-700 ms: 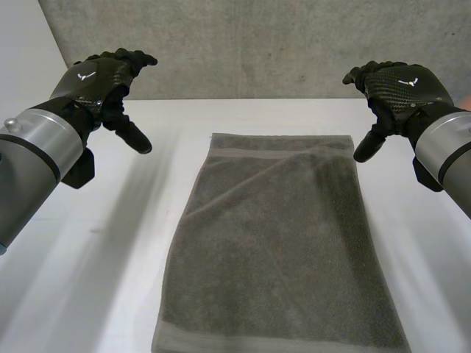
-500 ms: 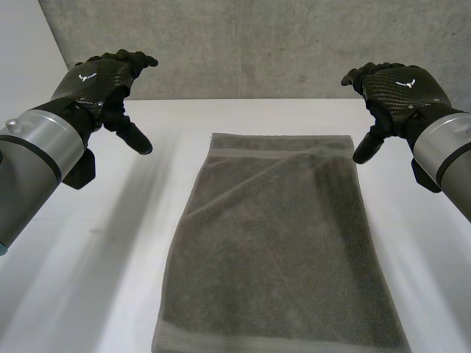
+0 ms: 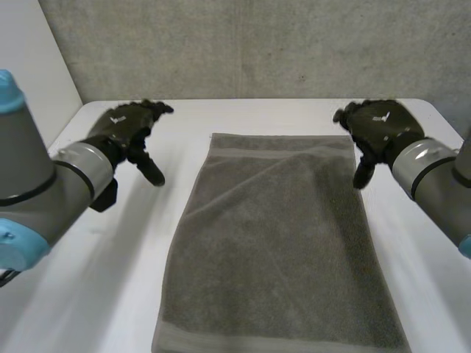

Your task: Fold the towel.

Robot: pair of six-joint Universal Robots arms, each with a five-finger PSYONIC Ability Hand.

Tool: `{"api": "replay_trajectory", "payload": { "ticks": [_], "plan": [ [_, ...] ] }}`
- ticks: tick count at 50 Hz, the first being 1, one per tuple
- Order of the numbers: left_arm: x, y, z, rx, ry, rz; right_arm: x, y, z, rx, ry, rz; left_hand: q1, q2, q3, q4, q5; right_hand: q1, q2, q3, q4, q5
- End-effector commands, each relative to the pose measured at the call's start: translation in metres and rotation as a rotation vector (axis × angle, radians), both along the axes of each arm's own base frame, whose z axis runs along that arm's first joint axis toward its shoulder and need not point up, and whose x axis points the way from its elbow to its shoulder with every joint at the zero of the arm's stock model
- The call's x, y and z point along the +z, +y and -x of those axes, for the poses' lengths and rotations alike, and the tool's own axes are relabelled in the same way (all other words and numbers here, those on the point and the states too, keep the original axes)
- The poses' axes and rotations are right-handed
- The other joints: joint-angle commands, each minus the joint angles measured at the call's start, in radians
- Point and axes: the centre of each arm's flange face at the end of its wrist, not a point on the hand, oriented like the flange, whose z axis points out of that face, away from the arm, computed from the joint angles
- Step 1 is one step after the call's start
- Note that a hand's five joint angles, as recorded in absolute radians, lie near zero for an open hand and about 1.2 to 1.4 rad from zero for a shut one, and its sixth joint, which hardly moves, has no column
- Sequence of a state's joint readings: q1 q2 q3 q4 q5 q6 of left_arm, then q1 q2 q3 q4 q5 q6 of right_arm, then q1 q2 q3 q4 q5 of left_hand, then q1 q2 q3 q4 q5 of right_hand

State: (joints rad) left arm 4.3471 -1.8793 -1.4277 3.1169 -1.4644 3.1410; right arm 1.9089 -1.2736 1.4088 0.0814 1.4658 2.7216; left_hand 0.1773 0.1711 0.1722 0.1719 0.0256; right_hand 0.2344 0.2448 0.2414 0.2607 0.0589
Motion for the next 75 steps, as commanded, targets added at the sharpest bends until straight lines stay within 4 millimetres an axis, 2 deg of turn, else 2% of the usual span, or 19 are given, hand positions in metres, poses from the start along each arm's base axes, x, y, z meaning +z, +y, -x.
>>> {"api": "replay_trajectory", "payload": {
  "ticks": [1, 5, 8, 9, 11, 14, 15, 23, 31, 37, 39, 40, 42, 45, 49, 50, 55, 64, 75],
  "plan": [
    [-0.044, -0.008, 0.01, -0.074, -0.083, -0.039, -0.023, 0.014, -0.001, 0.07, 0.093, -0.076, 0.022, 0.028, 0.027, 0.027, -0.001, -0.06, -0.07, -0.067, -0.086, -0.059],
    [-0.063, -0.009, 0.015, -0.128, -0.119, -0.056, -0.037, 0.025, -0.003, 0.133, 0.089, -0.134, 0.024, 0.031, 0.03, 0.03, 0.002, -0.06, -0.07, -0.067, -0.086, -0.059],
    [-0.076, -0.012, 0.017, -0.152, -0.142, -0.057, -0.06, 0.054, -0.012, 0.265, 0.075, -0.23, 0.03, 0.037, 0.035, 0.036, 0.008, -0.06, -0.07, -0.067, -0.086, -0.059],
    [-0.085, -0.014, 0.019, -0.158, -0.152, -0.06, -0.06, 0.054, -0.012, 0.266, 0.075, -0.231, 0.036, 0.042, 0.041, 0.042, 0.013, -0.06, -0.07, -0.067, -0.086, -0.059],
    [-0.092, -0.015, 0.019, -0.159, -0.156, -0.066, -0.075, 0.071, -0.019, 0.336, 0.069, -0.276, 0.042, 0.048, 0.047, 0.047, 0.019, -0.06, -0.07, -0.067, -0.086, -0.059],
    [-0.102, -0.016, 0.02, -0.16, -0.162, -0.081, -0.082, 0.077, -0.021, 0.358, 0.059, -0.291, 0.042, 0.048, 0.047, 0.048, 0.019, -0.06, -0.07, -0.067, -0.086, -0.059],
    [-0.106, -0.017, 0.02, -0.161, -0.165, -0.088, -0.092, 0.083, -0.024, 0.376, 0.05, -0.307, 0.048, 0.054, 0.053, 0.053, 0.025, -0.06, -0.07, -0.067, -0.086, -0.059],
    [-0.113, -0.017, 0.02, -0.163, -0.168, -0.095, -0.118, 0.103, -0.036, 0.441, 0.06, -0.341, 0.054, 0.06, 0.059, 0.059, 0.031, -0.059, -0.069, -0.066, -0.085, -0.058],
    [-0.11, -0.017, 0.02, -0.161, -0.165, -0.088, -0.132, 0.11, -0.041, 0.466, 0.078, -0.371, 0.051, 0.057, 0.056, 0.056, 0.028, 0.041, 0.031, 0.034, 0.015, 0.042],
    [-0.108, -0.016, 0.02, -0.16, -0.163, -0.086, -0.133, 0.106, -0.043, 0.464, 0.07, -0.337, 0.045, 0.051, 0.05, 0.05, 0.022, 0.364, 0.354, 0.357, 0.338, 0.365],
    [-0.106, -0.016, 0.02, -0.158, -0.162, -0.082, -0.133, 0.103, -0.044, 0.46, 0.064, -0.306, 0.042, 0.048, 0.047, 0.048, 0.019, 0.694, 0.684, 0.687, 0.668, 0.695],
    [-0.106, -0.016, 0.02, -0.158, -0.162, -0.082, -0.133, 0.103, -0.044, 0.46, 0.064, -0.306, 0.042, 0.048, 0.047, 0.048, 0.019, 0.696, 0.686, 0.689, 0.67, 0.697],
    [-0.106, -0.016, 0.02, -0.16, -0.162, -0.082, -0.132, 0.097, -0.044, 0.452, 0.059, -0.276, 0.042, 0.048, 0.047, 0.048, 0.019, 1.128, 1.118, 1.121, 1.102, 1.129],
    [-0.106, -0.015, 0.019, -0.16, -0.162, -0.083, -0.127, 0.093, -0.044, 0.438, 0.051, -0.25, 0.042, 0.048, 0.047, 0.048, 0.019, 1.162, 1.151, 1.155, 1.136, 1.163],
    [-0.102, -0.014, 0.019, -0.16, -0.16, -0.076, -0.109, 0.085, -0.045, 0.41, 0.017, -0.156, 0.039, 0.045, 0.044, 0.045, 0.016, 1.162, 1.151, 1.155, 1.136, 1.163],
    [-0.102, -0.014, 0.019, -0.16, -0.16, -0.076, -0.1, 0.08, -0.043, 0.39, -0.002, -0.124, 0.039, 0.045, 0.044, 0.045, 0.016, 1.162, 1.151, 1.155, 1.136, 1.163],
    [-0.099, -0.012, 0.02, -0.163, -0.157, -0.07, -0.089, 0.068, -0.035, 0.327, -0.035, -0.102, 0.036, 0.042, 0.041, 0.042, 0.013, 1.162, 1.151, 1.155, 1.136, 1.163],
    [-0.102, -0.013, 0.026, -0.177, -0.149, -0.027, -0.087, 0.067, -0.032, 0.315, -0.048, -0.111, 0.042, 0.048, 0.047, 0.048, 0.019, 1.162, 1.151, 1.155, 1.136, 1.163],
    [-0.111, -0.038, 0.039, -0.2, -0.126, 0.1, -0.09, 0.071, -0.028, 0.321, -0.038, -0.135, 0.113, 0.119, 0.118, 0.118, 0.09, 1.162, 1.151, 1.155, 1.136, 1.163]
  ]
}}
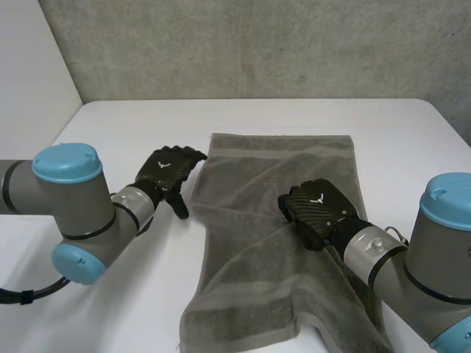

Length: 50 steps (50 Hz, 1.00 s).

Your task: Fold the towel.

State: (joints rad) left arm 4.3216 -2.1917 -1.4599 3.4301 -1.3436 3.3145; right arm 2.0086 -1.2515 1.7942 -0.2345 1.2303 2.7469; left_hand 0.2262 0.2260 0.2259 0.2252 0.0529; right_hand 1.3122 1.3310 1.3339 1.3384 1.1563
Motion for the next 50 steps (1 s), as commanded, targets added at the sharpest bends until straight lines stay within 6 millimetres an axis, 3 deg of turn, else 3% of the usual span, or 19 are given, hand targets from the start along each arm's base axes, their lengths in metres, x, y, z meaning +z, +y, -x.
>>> {"api": "replay_trajectory", "payload": {
  "ticks": [1, 18, 29, 32, 34, 40, 41, 45, 47, 48, 50],
  "plan": [
    [-0.01, -0.014, 0.009, -0.04, 0.01, 0.04, -0.003, 0.001, 0.003, -0.002, 0.007, -0.013, 0.067, 0.067, 0.067, 0.068, 0.065, 0.084, 0.065, 0.062, 0.058, 0.065],
    [-0.025, -0.011, 0.012, -0.088, -0.005, -0.022, -0.001, -0.006, 0.008, -0.025, 0.003, -0.006, 0.102, 0.102, 0.102, 0.103, 0.101, 0.084, 0.065, 0.062, 0.058, 0.065],
    [-0.035, -0.017, 0.016, -0.096, -0.018, -0.011, 0.0, -0.008, 0.009, -0.038, 0.0, -0.007, 0.299, 0.299, 0.299, 0.299, 0.297, 0.084, 0.065, 0.062, 0.058, 0.065],
    [-0.039, -0.012, 0.022, -0.121, -0.047, 0.005, 0.0, -0.008, 0.009, -0.042, -0.001, -0.006, 0.442, 0.443, 0.443, 0.443, 0.441, 0.084, 0.065, 0.062, 0.058, 0.065],
    [-0.042, -0.008, 0.027, -0.144, -0.072, 0.022, 0.002, -0.01, 0.01, -0.05, -0.004, -0.002, 0.705, 0.705, 0.705, 0.706, 0.704, 0.084, 0.065, 0.062, 0.058, 0.065],
    [-0.044, -0.007, 0.027, -0.149, -0.086, 0.022, 0.008, -0.011, 0.009, -0.052, -0.013, 0.016, 1.041, 1.041, 1.042, 1.042, 1.04, 0.084, 0.065, 0.062, 0.058, 0.065],
    [-0.043, -0.006, 0.027, -0.152, -0.086, 0.023, 0.01, -0.012, 0.009, -0.051, -0.014, 0.023, 1.169, 1.169, 1.169, 1.17, 1.168, 0.084, 0.065, 0.062, 0.058, 0.065],
    [-0.038, -0.001, 0.029, -0.177, -0.076, 0.03, 0.017, -0.013, 0.007, -0.049, -0.025, 0.045, 1.17, 1.17, 1.17, 1.171, 1.169, 0.084, 0.065, 0.062, 0.058, 0.065],
    [-0.018, 0.004, 0.033, -0.225, -0.046, 0.083, 0.021, -0.014, 0.007, -0.051, -0.03, 0.058, 1.17, 1.17, 1.17, 1.171, 1.169, 0.084, 0.065, 0.062, 0.058, 0.065],
    [-0.018, 0.004, 0.033, -0.225, -0.046, 0.083, 0.025, -0.014, 0.007, -0.055, -0.035, 0.067, 1.17, 1.17, 1.17, 1.171, 1.169, 0.084, 0.065, 0.062, 0.058, 0.065],
    [0.011, 0.008, 0.033, -0.244, -0.013, 0.169, 0.029, -0.015, 0.007, -0.062, -0.044, 0.074, 1.17, 1.17, 1.17, 1.171, 1.169, 0.084, 0.065, 0.062, 0.058, 0.065]
  ]
}}
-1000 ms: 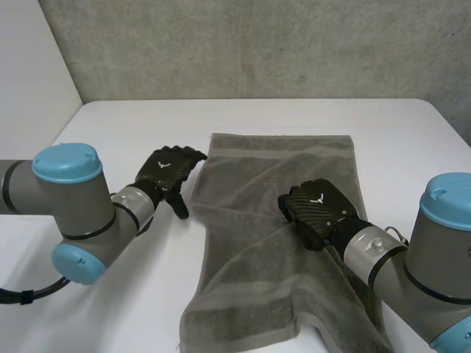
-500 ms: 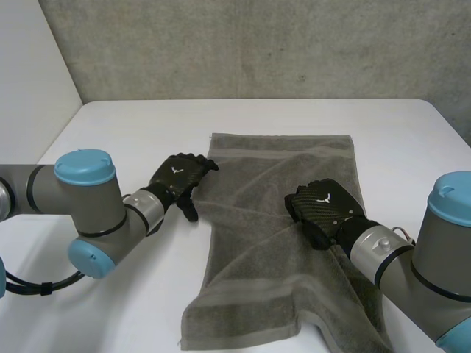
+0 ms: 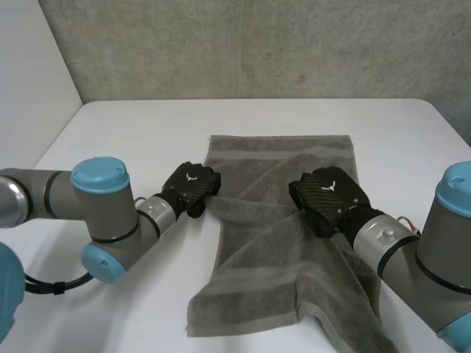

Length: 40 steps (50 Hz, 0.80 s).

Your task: Fold the towel.

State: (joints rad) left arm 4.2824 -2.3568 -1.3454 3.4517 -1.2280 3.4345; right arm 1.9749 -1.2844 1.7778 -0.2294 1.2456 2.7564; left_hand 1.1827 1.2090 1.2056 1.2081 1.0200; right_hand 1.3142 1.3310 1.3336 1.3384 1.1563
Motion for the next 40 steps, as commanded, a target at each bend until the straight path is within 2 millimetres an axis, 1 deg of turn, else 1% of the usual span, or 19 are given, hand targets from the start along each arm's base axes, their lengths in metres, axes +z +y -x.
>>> {"api": "replay_trajectory", "payload": {
  "ticks": [1, 6, 9, 11, 12, 14, 15, 16, 17, 19, 22, 26, 29, 30, 32, 35, 37, 38, 40],
  "plan": [
    [0.048, 0.009, 0.004, -0.072, 0.073, 0.123, 0.015, -0.003, -0.001, -0.012, -0.023, 0.039, 0.214, 0.187, 0.191, 0.188, 0.202, 0.082, 0.065, 0.063, 0.058, 0.065],
    [0.121, 0.023, -0.009, -0.053, 0.145, 0.284, 0.045, -0.006, 0.001, -0.04, -0.097, 0.039, 0.214, 0.187, 0.191, 0.188, 0.202, 0.082, 0.065, 0.063, 0.058, 0.065],
    [0.136, 0.031, -0.012, -0.053, 0.161, 0.313, 0.067, -0.006, 0.003, -0.05, -0.129, 0.055, 0.214, 0.187, 0.191, 0.188, 0.202, 0.082, 0.065, 0.063, 0.058, 0.065],
    [0.171, 0.049, -0.017, -0.06, 0.196, 0.386, 0.079, -0.008, 0.006, -0.059, -0.141, 0.071, 0.214, 0.187, 0.191, 0.188, 0.202, 0.082, 0.065, 0.063, 0.058, 0.065],
    [0.171, 0.049, -0.017, -0.06, 0.196, 0.386, 0.079, -0.008, 0.006, -0.059, -0.141, 0.071, 0.214, 0.187, 0.191, 0.188, 0.202, 0.082, 0.065, 0.063, 0.058, 0.065],
    [0.21, 0.072, -0.025, -0.061, 0.247, 0.472, 0.105, -0.01, 0.01, -0.065, -0.165, 0.108, 0.214, 0.187, 0.191, 0.188, 0.202, 0.082, 0.065, 0.063, 0.058, 0.065],
    [0.211, 0.072, -0.025, -0.061, 0.248, 0.473, 0.106, -0.01, 0.01, -0.065, -0.165, 0.108, 0.214, 0.187, 0.191, 0.188, 0.202, 0.082, 0.065, 0.063, 0.058, 0.065],
    [0.227, 0.086, -0.03, -0.065, 0.279, 0.5, 0.118, -0.009, 0.01, -0.065, -0.181, 0.125, 0.214, 0.187, 0.191, 0.188, 0.202, 0.082, 0.065, 0.063, 0.058, 0.065],
    [0.227, 0.086, -0.03, -0.065, 0.279, 0.5, 0.132, -0.009, 0.01, -0.065, -0.207, 0.147, 0.214, 0.187, 0.191, 0.188, 0.202, 0.082, 0.065, 0.063, 0.058, 0.065],
    [0.257, 0.116, -0.035, -0.095, 0.358, 0.541, 0.144, -0.009, 0.01, -0.065, -0.233, 0.161, 0.214, 0.187, 0.191, 0.188, 0.202, 0.082, 0.065, 0.063, 0.058, 0.065],
    [0.272, 0.133, -0.044, -0.098, 0.418, 0.553, 0.161, -0.011, 0.009, -0.064, -0.288, 0.171, 0.214, 0.187, 0.191, 0.188, 0.202, 0.082, 0.065, 0.063, 0.058, 0.065],
    [0.265, 0.137, -0.044, -0.094, 0.428, 0.516, 0.172, -0.015, 0.01, -0.071, -0.315, 0.17, 0.214, 0.187, 0.191, 0.188, 0.202, 0.082, 0.065, 0.063, 0.058, 0.065],
    [0.246, 0.134, -0.042, -0.084, 0.407, 0.457, 0.159, -0.025, 0.008, -0.074, -0.293, 0.105, 0.214, 0.187, 0.191, 0.188, 0.202, 0.082, 0.065, 0.063, 0.058, 0.065],
    [0.246, 0.134, -0.042, -0.084, 0.407, 0.456, 0.143, -0.034, 0.005, -0.08, -0.266, 0.056, 0.214, 0.187, 0.191, 0.188, 0.202, 0.082, 0.065, 0.063, 0.058, 0.065],
    [0.203, 0.122, -0.029, -0.08, 0.347, 0.324, 0.13, -0.041, 0.003, -0.085, -0.245, 0.015, 0.214, 0.187, 0.191, 0.188, 0.202, 0.082, 0.065, 0.063, 0.058, 0.065],
    [0.181, 0.117, -0.022, -0.078, 0.316, 0.264, 0.111, -0.05, -0.002, -0.087, -0.211, -0.039, 0.214, 0.187, 0.191, 0.188, 0.202, 0.082, 0.065, 0.063, 0.058, 0.065],
    [0.144, 0.108, -0.01, -0.075, 0.262, 0.165, 0.098, -0.056, -0.005, -0.089, -0.195, -0.063, 0.214, 0.187, 0.191, 0.188, 0.202, 0.082, 0.065, 0.063, 0.058, 0.065],
    [0.144, 0.108, -0.01, -0.075, 0.262, 0.165, 0.085, -0.062, -0.007, -0.096, -0.178, -0.089, 0.214, 0.187, 0.191, 0.188, 0.202, 0.082, 0.065, 0.063, 0.058, 0.065],
    [0.112, 0.1, 0.001, -0.078, 0.219, 0.093, 0.073, -0.069, -0.009, -0.102, -0.164, -0.108, 0.214, 0.187, 0.191, 0.188, 0.202, 0.082, 0.065, 0.063, 0.058, 0.065]
  ]
}}
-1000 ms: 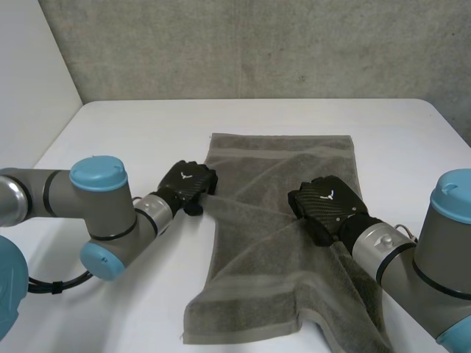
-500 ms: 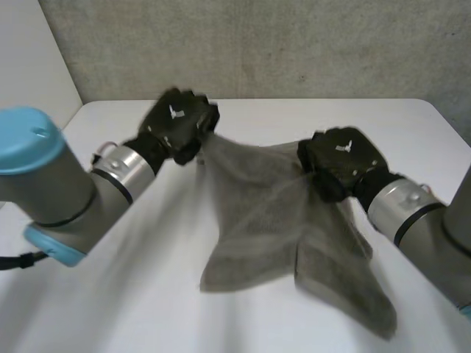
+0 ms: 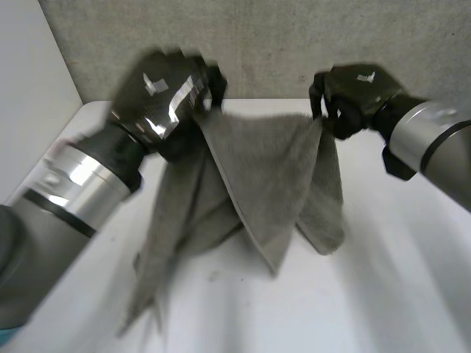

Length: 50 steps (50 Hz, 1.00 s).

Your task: Fold the towel.

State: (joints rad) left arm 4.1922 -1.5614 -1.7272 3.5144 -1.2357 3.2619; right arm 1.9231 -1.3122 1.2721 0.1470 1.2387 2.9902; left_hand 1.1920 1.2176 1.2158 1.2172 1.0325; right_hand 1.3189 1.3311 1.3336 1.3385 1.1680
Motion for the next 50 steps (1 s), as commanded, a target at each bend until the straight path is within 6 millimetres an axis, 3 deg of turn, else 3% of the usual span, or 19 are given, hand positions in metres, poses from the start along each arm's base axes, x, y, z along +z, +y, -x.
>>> {"api": "replay_trajectory", "payload": {
  "ticks": [1, 5, 11, 12, 13, 14, 15, 16, 17, 18, 21, 27, 29, 35, 37, 39, 41, 50],
  "plan": [
    [-0.082, -0.02, 0.027, -0.015, -0.127, -0.198, -0.058, -0.03, -0.011, -0.006, 0.076, -0.117, 0.204, 0.179, 0.18, 0.179, 0.189, 0.077, 0.065, 0.063, 0.058, 0.054],
    [-0.113, -0.042, 0.042, -0.018, -0.158, -0.247, -0.074, -0.044, -0.017, -0.01, 0.1, -0.126, 0.204, 0.179, 0.18, 0.179, 0.189, 0.077, 0.065, 0.063, 0.058, 0.054],
    [-0.123, -0.06, 0.055, -0.02, -0.155, -0.244, -0.09, -0.073, -0.021, -0.077, 0.149, -0.085, 0.204, 0.179, 0.18, 0.179, 0.189, -0.027, -0.039, -0.042, -0.047, -0.051],
    [-0.124, -0.065, 0.057, -0.018, -0.152, -0.239, -0.089, -0.078, -0.02, -0.107, 0.157, -0.074, 0.204, 0.179, 0.18, 0.179, 0.189, -0.545, -0.557, -0.559, -0.564, -0.568],
    [-0.124, -0.068, 0.059, -0.018, -0.149, -0.235, -0.089, -0.078, -0.02, -0.107, 0.157, -0.074, 0.204, 0.179, 0.18, 0.179, 0.189, -0.55, -0.562, -0.564, -0.569, -0.573],
    [-0.124, -0.068, 0.059, -0.018, -0.149, -0.235, -0.086, -0.08, -0.02, -0.135, 0.161, -0.062, 0.204, 0.179, 0.18, 0.179, 0.189, -1.056, -1.068, -1.07, -1.075, -1.079],
    [-0.123, -0.07, 0.061, -0.017, -0.147, -0.231, -0.082, -0.08, -0.019, -0.156, 0.16, -0.05, 0.059, 0.034, 0.036, 0.034, 0.044, -1.144, -1.157, -1.159, -1.164, -1.168],
    [-0.122, -0.071, 0.06, -0.007, -0.145, -0.23, -0.082, -0.08, -0.019, -0.157, 0.16, -0.05, -0.303, -0.328, -0.326, -0.328, -0.318, -1.144, -1.157, -1.159, -1.164, -1.168],
    [-0.122, -0.071, 0.06, -0.007, -0.145, -0.23, -0.076, -0.079, -0.018, -0.175, 0.152, -0.043, -0.306, -0.332, -0.33, -0.331, -0.321, -1.144, -1.157, -1.159, -1.164, -1.168],
    [-0.122, -0.071, 0.059, 0.006, -0.145, -0.232, -0.067, -0.076, -0.016, -0.184, 0.145, -0.029, -0.568, -0.593, -0.592, -0.593, -0.583, -1.144, -1.157, -1.159, -1.164, -1.168],
    [-0.12, -0.073, 0.054, 0.058, -0.145, -0.241, -0.05, -0.065, -0.011, -0.192, 0.141, -0.005, -0.655, -0.681, -0.679, -0.681, -0.67, -1.144, -1.157, -1.159, -1.164, -1.168],
    [-0.104, -0.062, 0.041, 0.109, -0.145, -0.253, -0.043, -0.041, -0.001, -0.189, 0.15, -0.021, -0.899, -0.924, -0.923, -0.924, -0.914, -1.144, -1.157, -1.159, -1.164, -1.168],
    [-0.101, -0.058, 0.038, 0.112, -0.146, -0.258, -0.044, -0.022, 0.005, -0.179, 0.157, -0.05, -0.931, -0.957, -0.955, -0.956, -0.946, -1.132, -1.144, -1.146, -1.151, -1.155],
    [-0.09, -0.041, 0.029, 0.127, -0.143, -0.259, -0.058, 0.003, 0.014, -0.169, 0.183, -0.109, -0.949, -0.975, -0.973, -0.974, -0.964, -1.105, -1.117, -1.119, -1.124, -1.128],
    [-0.085, -0.02, 0.03, 0.118, -0.14, -0.256, -0.064, 0.009, 0.016, -0.168, 0.192, -0.127, -0.952, -0.978, -0.976, -0.977, -0.967, -1.093, -1.105, -1.108, -1.113, -1.117],
    [-0.084, -0.012, 0.032, 0.113, -0.137, -0.257, -0.071, 0.016, 0.018, -0.164, 0.199, -0.144, -0.955, -0.981, -0.979, -0.98, -0.97, -1.061, -1.073, -1.075, -1.08, -1.084],
    [-0.083, -0.006, 0.032, 0.117, -0.132, -0.26, -0.077, 0.032, 0.022, -0.148, 0.193, -0.139, -0.955, -0.981, -0.979, -0.98, -0.97, -0.865, -0.877, -0.88, -0.885, -0.889],
    [-0.077, -0.001, 0.02, 0.245, -0.004, -0.36, -0.101, 0.06, 0.02, -0.04, 0.189, -0.193, -0.943, -0.969, -0.967, -0.968, -0.958, -0.747, -0.759, -0.761, -0.766, -0.77]
  ]
}}
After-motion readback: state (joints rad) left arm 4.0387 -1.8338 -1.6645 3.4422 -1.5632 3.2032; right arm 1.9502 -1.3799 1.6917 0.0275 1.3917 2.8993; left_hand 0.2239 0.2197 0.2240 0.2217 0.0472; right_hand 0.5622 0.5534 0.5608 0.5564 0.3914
